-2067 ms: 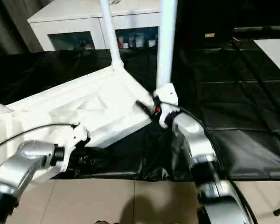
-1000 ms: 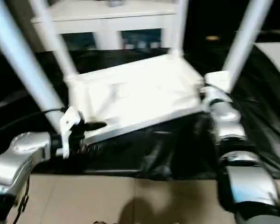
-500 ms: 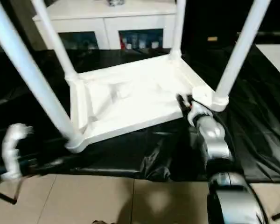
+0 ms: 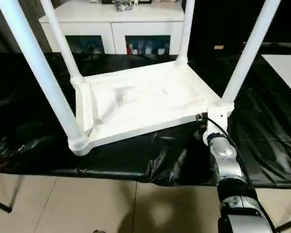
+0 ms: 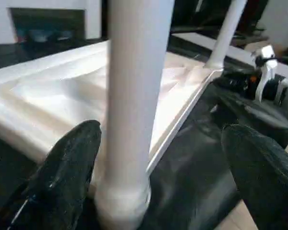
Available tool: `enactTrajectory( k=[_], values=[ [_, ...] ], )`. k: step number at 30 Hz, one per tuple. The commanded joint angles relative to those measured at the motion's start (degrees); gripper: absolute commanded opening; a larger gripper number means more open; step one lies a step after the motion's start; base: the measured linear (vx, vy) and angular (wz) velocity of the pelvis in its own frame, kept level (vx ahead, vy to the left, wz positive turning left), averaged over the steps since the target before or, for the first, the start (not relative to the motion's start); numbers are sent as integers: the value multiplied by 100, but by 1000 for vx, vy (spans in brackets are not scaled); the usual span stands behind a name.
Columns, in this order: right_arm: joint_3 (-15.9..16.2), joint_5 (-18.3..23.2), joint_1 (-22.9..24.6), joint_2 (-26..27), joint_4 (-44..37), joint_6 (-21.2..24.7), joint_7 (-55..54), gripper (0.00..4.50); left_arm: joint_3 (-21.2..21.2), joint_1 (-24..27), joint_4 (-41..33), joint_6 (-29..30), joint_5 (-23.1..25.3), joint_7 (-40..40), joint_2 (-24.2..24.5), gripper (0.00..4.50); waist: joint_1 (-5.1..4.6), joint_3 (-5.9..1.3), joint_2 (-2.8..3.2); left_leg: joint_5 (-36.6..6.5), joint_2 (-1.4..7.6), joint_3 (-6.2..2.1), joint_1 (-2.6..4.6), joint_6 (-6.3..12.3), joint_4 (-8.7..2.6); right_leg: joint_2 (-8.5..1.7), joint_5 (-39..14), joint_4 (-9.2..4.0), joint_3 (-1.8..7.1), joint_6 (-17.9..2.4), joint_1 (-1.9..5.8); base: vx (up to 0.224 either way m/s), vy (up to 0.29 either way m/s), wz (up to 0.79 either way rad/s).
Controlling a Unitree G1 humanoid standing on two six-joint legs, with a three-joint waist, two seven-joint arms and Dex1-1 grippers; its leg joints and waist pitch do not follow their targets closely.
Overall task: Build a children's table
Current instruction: Rotate table base
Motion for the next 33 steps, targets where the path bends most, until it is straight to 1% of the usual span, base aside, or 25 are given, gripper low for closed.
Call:
enactTrajectory(
  k=[1, 2, 3, 4, 7, 8, 9, 10, 12, 13, 14, 17, 18, 20, 21, 22, 23, 24, 25, 26, 27, 28, 30, 31, 33],
  values=[
    [121, -62, -61, 45, 54, 197, 166, 278, -248, -260, 262, -119, 207, 98, -132, 442, -53, -283, -32, -3279, 187, -222, 210, -477, -606, -61, -2645, -467, 50, -676, 71, 0, 0, 0],
    [204, -76, -100, 88, 135, 271, 308, 278, -373, -430, 389, -178, 332, 203, -235, 442, -53, -298, -35, -3197, 178, -221, 205, -449, -592, -65, -2636, -477, 46, -677, 74, 0, 0, 0],
    [286, -110, -139, 132, 233, 306, 415, 278, -492, -562, 456, -224, 412, 253, -343, 442, -45, -295, -30, -3223, 182, -214, 226, -452, -587, -72, -2659, -485, 52, -687, 53, 0, 0, 0],
    [340, -133, -164, 161, 298, 326, 478, 278, -568, -642, 492, -253, 463, 283, -413, 442, -40, -300, -28, -3263, 187, -207, 266, -454, -566, -87, -2693, -507, 62, -745, 13, 0, 0, 0],
    [430, -166, -216, 237, 424, 315, 592, 278, -750, -794, 614, -255, 638, 439, -536, 442, -48, -298, -27, -3286, 199, -221, 237, -448, -574, -85, -2600, -497, 52, -826, 32, 0, 0, 0],
    [460, -145, -299, 351, 536, 254, 715, 278, -921, -893, 648, -203, 749, 532, -649, 442, -39, -302, 79, -3350, 204, -226, 274, -476, -574, -85, -2510, -475, 52, -882, 17, 0, 0, 0],
    [464, -141, -321, 379, 562, 238, 744, 278, -957, -916, 658, -187, 773, 556, -675, 442, -58, -295, 23, -3413, 206, -218, 270, -480, -580, -66, -2452, -491, 45, -905, 13, 0, 0, 0],
    [467, -124, -382, 447, 625, 201, 810, 278, -1033, -961, 675, -171, 825, 607, -734, 442, -57, -299, 18, -3418, 203, -217, 265, -470, -580, -67, -2432, -487, 44, -919, 22, 0, 0, 0],
    [460, -63, -554, 607, 746, 45, 1011, 278, -1206, -1057, 731, -129, 762, 511, -829, 442, -55, -314, 33, -3393, 203, -205, 279, -462, -565, -77, -2331, -480, 53, -996, 8, 0, 0, 0],
    [452, -40, -604, 650, 778, 15, 1069, 278, -1255, -1089, 761, -140, 747, 474, -852, 442, -43, -313, 36, -3354, 207, -204, 274, -443, -569, -74, -2250, -469, 53, -1044, 15, 0, 0, 0],
    [451, -39, -627, 663, 798, -2, 1077, 278, -1270, -1096, 743, -120, 722, 445, -861, 442, -40, -320, 23, -3253, 209, -202, 256, -424, -571, -70, -2094, -450, 55, -1086, 35, 0, 0, 0],
    [444, -9, -789, 758, 938, -110, 1172, 278, -1389, -1126, 553, 49, 539, 234, -918, 442, -38, -331, 39, -3123, 211, -192, 238, -409, -573, -71, -1903, -410, 48, -1195, 55, 0, 0, 0],
    [442, 23, -853, 791, 1001, -114, 1235, 278, -1462, -1121, 418, 133, 481, 135, -922, 442, -47, -341, 33, -3004, 212, -189, 211, -370, -573, -76, -1792, -389, 48, -1214, 89, 0, 0, 0],
    [463, 22, -929, 818, 1085, -137, 1285, 278, -1600, -1078, 155, 310, 358, -42, -885, 442, -40, -349, 22, -2906, 222, -185, 213, -334, -569, -85, -1718, -379, 49, -1251, 90, 0, 0, 0],
    [497, -11, -1036, 850, 1220, -154, 1326, 278, -1829, -995, -303, 645, 125, -312, -803, 442, -41, -356, 8, -2700, 217, -173, 188, -277, -556, -88, -1579, -352, 47, -1334, 112, 0, 0, 0],
    [499, -11, -1042, 854, 1224, -158, 1335, 278, -1851, -988, -342, 668, 111, -328, -794, 442, -47, -350, 16, -2641, 213, -165, 179, -250, -557, -76, -1560, -355, 40, -1340, 114, 0, 0, 0],
    [508, -13, -1075, 876, 1252, -184, 1383, 278, -1979, -949, -575, 804, 30, -422, -744, 442, -57, -354, 8, -2550, 215, -159, 176, -206, -546, -71, -1466, -346, 40, -1371, 117, 0, 0, 0],
    [511, -8, -1095, 893, 1265, -202, 1424, 278, -2070, -923, -734, 890, -18, -477, -709, 442, -76, -358, 1, -2445, 210, -150, 153, -169, -537, -71, -1362, -327, 39, -1411, 137, 0, 0, 0],
    [511, -8, -1095, 893, 1265, -202, 1424, 278, -2070, -923, -734, 890, -18, -477, -709, 442, -76, -358, 1, -2445, 210, -150, 153, -169, -537, -71, -1362, -327, 39, -1411, 137, 0, 0, 0],
    [512, -12, -1116, 910, 1278, -210, 1452, 278, -2136, -924, -815, 941, -33, -511, -682, 442, -109, -377, -40, -2151, 201, -145, 122, -54, -508, -73, -1111, -297, 38, -1475, 172, 0, 0, 0],
    [547, -19, -1128, 958, 1265, -219, 1525, 278, -2271, -967, -911, 956, 6, -513, -705, 442, -132, -371, -41, -2030, 196, -135, 107, 29, -497, -67, -1054, -296, 33, -1507, 177, 0, 0, 0],
    [563, -23, -1134, 980, 1258, -223, 1560, 278, -2335, -988, -957, 963, 25, -514, -717, 442, -134, -381, -33, -1968, 202, -135, 112, 58, -489, -73, -1013, -291, 32, -1522, 187, 0, 0, 0],
    [616, -58, -1206, 1125, 1320, -303, 1748, 278, -2591, -1203, -941, 888, 176, -449, -887, 442, -131, -382, -27, -1847, 202, -114, 144, 133, -464, -62, -918, -293, 36, -1586, 163, 0, 0, 0],
    [648, -68, -1227, 1202, 1327, -331, 1818, 278, -2672, -1328, -838, 813, 263, -406, -1012, 442, -132, -383, -8, -1802, 204, -112, 148, 154, -455, -62, -875, -288, 37, -1630, 172, 0, 0, 0],
    [671, -71, -1250, 1261, 1352, -365, 1867, 278, -2712, -1423, -733, 764, 324, -390, -1109, 442, -155, -387, -15, -1684, 202, -120, 122, 166, -455, -53, -757, -272, 25, -1649, 197, 0, 0, 0]
  ],
)
